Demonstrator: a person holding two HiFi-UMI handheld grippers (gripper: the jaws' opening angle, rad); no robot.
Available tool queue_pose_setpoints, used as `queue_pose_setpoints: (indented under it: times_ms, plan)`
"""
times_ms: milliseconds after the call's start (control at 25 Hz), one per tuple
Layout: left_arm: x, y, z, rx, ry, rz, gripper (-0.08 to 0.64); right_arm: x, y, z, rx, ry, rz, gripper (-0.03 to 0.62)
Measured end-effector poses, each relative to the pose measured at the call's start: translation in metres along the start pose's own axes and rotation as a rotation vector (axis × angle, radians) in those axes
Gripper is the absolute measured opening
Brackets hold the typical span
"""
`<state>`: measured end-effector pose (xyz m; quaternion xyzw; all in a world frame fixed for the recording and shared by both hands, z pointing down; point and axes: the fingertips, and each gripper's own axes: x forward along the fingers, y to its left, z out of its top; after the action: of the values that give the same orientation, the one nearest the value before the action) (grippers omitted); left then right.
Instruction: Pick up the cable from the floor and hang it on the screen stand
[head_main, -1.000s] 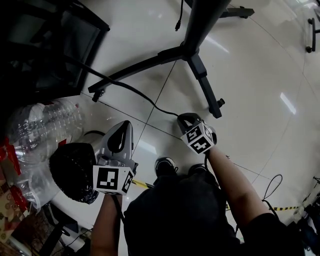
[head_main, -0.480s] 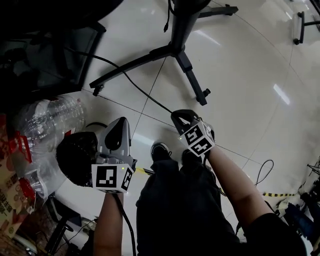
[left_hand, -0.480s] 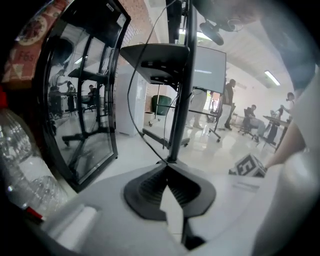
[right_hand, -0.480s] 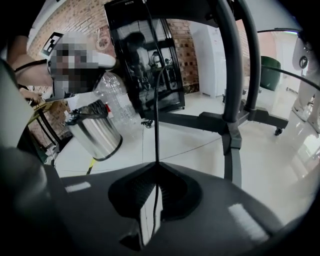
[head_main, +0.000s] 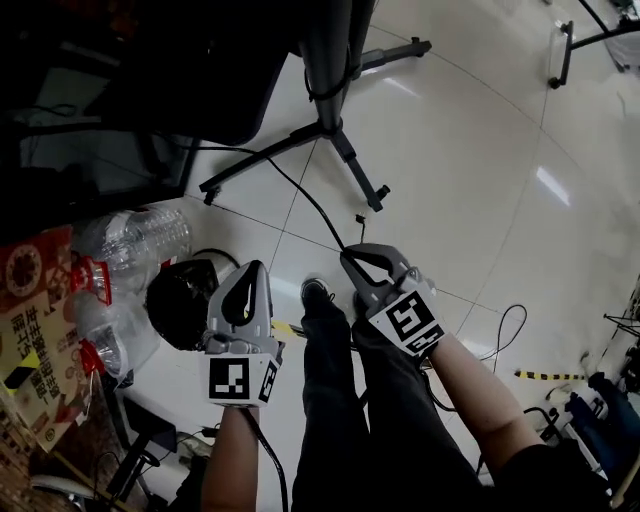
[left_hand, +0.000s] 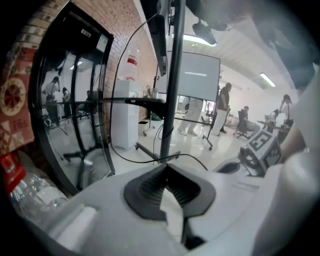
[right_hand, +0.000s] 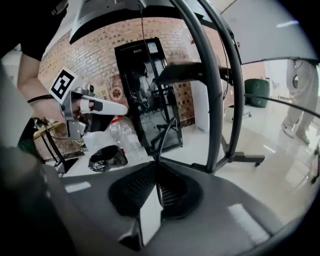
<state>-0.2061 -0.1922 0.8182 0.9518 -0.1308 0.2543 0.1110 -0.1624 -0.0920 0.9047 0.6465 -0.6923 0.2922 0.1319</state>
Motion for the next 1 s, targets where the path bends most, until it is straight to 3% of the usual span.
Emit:
queue_pose_setpoints:
  times_ms: [440, 720, 1000]
  plan:
    - [-0.066, -0.07, 0.173, 0.053, -0.155, -0.062, 0.005, -0.128, 0.024, 0.177, -0.455, -0.02, -0.03, 0.015]
    - [-0.132, -0.106, 0.257, 0.049, -0.2, -0.07, 0.005, -0.223, 0.042, 0.286, -0.555, -0.107, -0.108, 0.015]
    - [-0.168, -0.14, 0.349, 0.174, -0.339, -0.144, 0.005, -0.305, 0.032, 0.411, -0.704, -0.273, -0.24, 0.014]
